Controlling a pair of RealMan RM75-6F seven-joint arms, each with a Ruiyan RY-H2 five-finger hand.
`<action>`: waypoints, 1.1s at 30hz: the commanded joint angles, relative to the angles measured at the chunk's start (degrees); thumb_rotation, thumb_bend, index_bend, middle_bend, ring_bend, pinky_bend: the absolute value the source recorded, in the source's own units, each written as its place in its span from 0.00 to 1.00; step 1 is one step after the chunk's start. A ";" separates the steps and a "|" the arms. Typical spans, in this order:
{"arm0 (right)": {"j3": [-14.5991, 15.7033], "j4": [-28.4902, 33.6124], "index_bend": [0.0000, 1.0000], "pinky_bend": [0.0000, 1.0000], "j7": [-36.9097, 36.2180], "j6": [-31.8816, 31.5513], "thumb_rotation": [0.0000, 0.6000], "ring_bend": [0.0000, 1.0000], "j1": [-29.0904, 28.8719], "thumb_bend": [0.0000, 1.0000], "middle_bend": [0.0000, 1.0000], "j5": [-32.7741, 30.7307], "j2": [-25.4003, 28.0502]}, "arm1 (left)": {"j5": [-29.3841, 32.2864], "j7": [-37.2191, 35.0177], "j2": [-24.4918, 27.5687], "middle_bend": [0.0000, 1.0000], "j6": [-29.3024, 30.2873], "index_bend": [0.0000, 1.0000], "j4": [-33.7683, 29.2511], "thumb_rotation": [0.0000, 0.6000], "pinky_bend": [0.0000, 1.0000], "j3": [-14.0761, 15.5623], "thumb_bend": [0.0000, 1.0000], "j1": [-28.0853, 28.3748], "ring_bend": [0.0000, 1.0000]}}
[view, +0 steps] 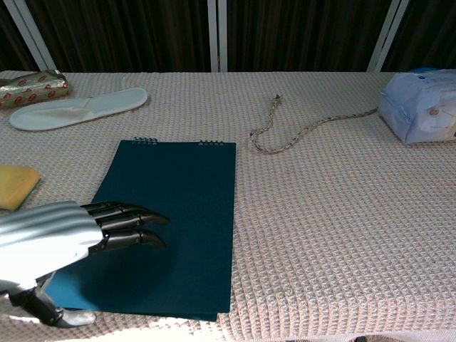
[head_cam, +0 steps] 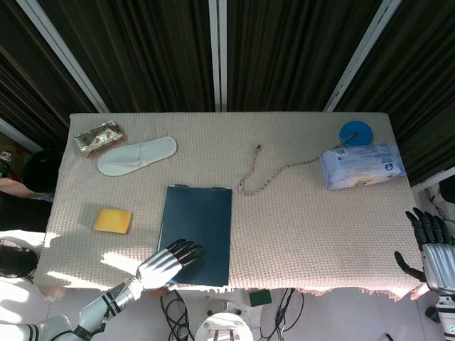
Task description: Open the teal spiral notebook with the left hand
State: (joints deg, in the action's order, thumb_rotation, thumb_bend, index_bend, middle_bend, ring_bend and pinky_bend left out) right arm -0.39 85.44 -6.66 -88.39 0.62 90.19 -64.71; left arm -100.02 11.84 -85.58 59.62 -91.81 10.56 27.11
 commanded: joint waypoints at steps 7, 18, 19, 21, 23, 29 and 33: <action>0.14 -0.23 0.00 0.00 -0.05 0.15 1.00 0.00 -0.02 0.31 0.00 0.04 -0.07 | 0.57 -0.51 -0.19 0.04 0.48 0.19 0.30 1.00 0.10 -0.15 0.25 -0.12 0.00; 0.10 -0.53 0.00 0.00 -0.27 0.05 1.00 0.00 0.13 0.31 0.00 -0.21 -0.18 | 1.16 -0.76 -1.30 0.07 2.49 0.23 1.30 0.99 0.10 -1.21 0.37 -0.75 0.00; 0.08 -0.54 0.00 0.00 -0.24 0.11 1.00 0.00 0.10 0.31 0.00 -0.24 -0.21 | 1.32 -0.81 -1.48 0.07 2.81 0.23 1.50 0.99 0.10 -1.36 0.37 -0.92 0.00; 0.08 -0.50 0.00 0.00 -0.19 0.22 1.00 0.00 0.04 0.31 0.00 -0.27 -0.27 | 1.51 -0.78 -1.67 0.08 3.21 0.24 1.73 0.99 0.10 -1.52 0.38 -1.13 0.00; 0.09 -0.44 0.00 0.00 -0.04 0.33 1.00 0.00 -0.04 0.31 0.00 -0.20 -0.33 | 1.70 -1.46 -1.50 0.09 3.09 0.24 1.51 1.00 0.10 -1.42 0.38 -1.09 0.00; 0.13 -0.28 0.00 0.00 0.29 0.54 1.00 0.00 -0.16 0.31 0.00 -0.17 -0.39 | 2.22 -3.50 -0.27 0.09 2.20 0.25 0.26 1.00 0.10 -1.11 0.40 -0.55 0.00; 0.14 -0.32 0.00 0.00 0.31 0.45 1.00 0.00 -0.11 0.31 0.00 -0.17 -0.42 | 2.54 -3.71 -0.08 0.09 1.95 0.25 0.07 1.00 0.10 -1.18 0.42 -0.41 0.00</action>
State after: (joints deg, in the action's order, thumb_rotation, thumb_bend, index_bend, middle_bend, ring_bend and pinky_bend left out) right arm -0.25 85.12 -6.35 -87.94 0.50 90.02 -65.13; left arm -97.55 7.97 -85.59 61.45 -91.88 9.47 26.71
